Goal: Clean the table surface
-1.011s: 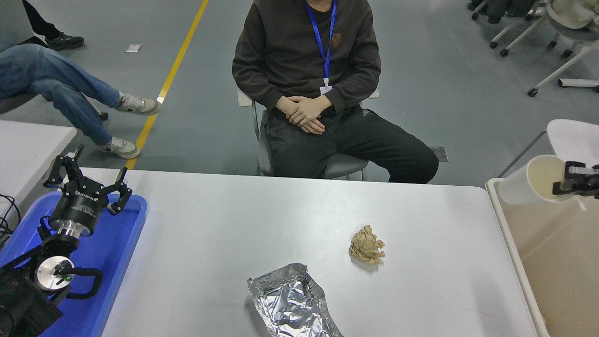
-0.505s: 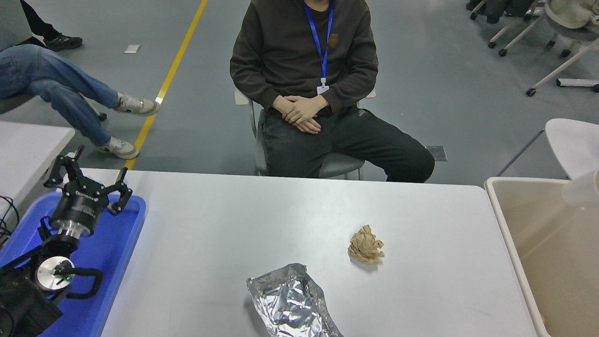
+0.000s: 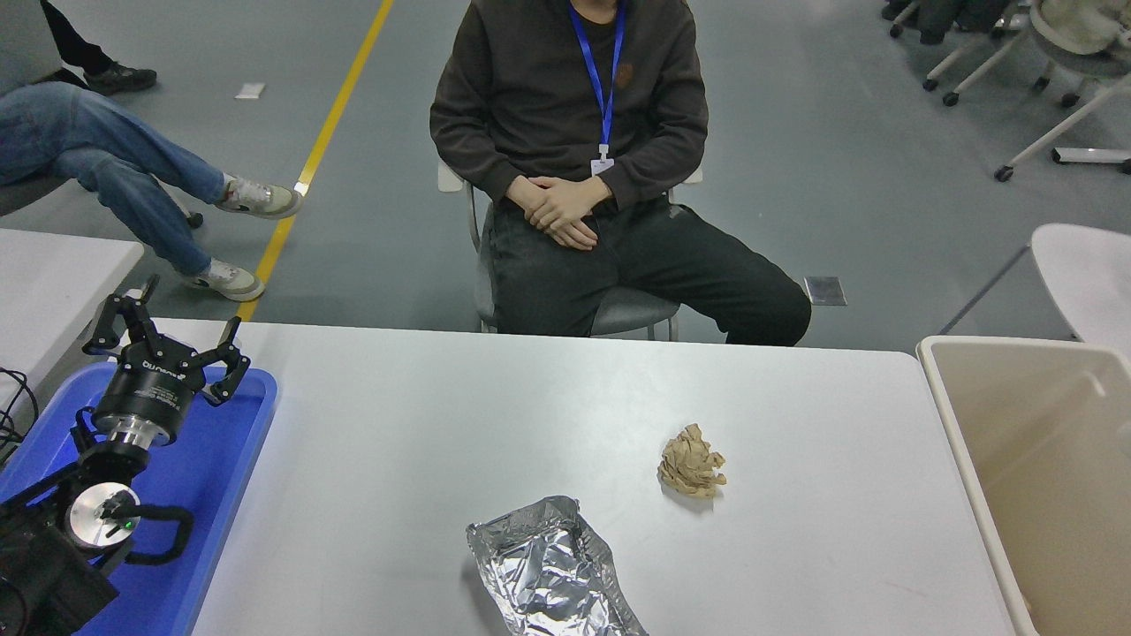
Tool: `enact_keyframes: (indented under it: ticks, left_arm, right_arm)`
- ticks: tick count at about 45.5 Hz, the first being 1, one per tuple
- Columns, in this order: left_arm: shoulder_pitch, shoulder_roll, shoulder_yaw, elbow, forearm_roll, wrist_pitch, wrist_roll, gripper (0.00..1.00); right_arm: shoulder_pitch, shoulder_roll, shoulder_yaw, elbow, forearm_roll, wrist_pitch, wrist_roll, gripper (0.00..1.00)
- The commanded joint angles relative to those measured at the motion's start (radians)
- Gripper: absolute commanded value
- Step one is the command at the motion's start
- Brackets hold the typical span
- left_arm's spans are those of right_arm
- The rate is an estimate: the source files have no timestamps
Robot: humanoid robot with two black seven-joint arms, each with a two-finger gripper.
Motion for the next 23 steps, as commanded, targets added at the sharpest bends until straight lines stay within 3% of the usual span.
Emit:
enact_keyframes:
  ticks: [1,9,23]
  left_arm:
    - [0.000,0.000,0.000,0.001,0.000,0.000,0.000,1.00]
    - [0.000,0.000,0.000,0.000,0.000,0.000,0.000,1.00]
    - [0.000,0.000,0.000,0.000,0.000,0.000,0.000,1.00]
  right_arm:
    - [-0.010,0.203,-0.114,-0.256,0.011,-0.132,0.077,0.00]
    - [-0.014,0.373,-0.148,-0.455,0.016,-0.185,0.113,0.00]
    - [-0.033,0.462,-0.237,-0.467,0.016,-0.321,0.114,0.00]
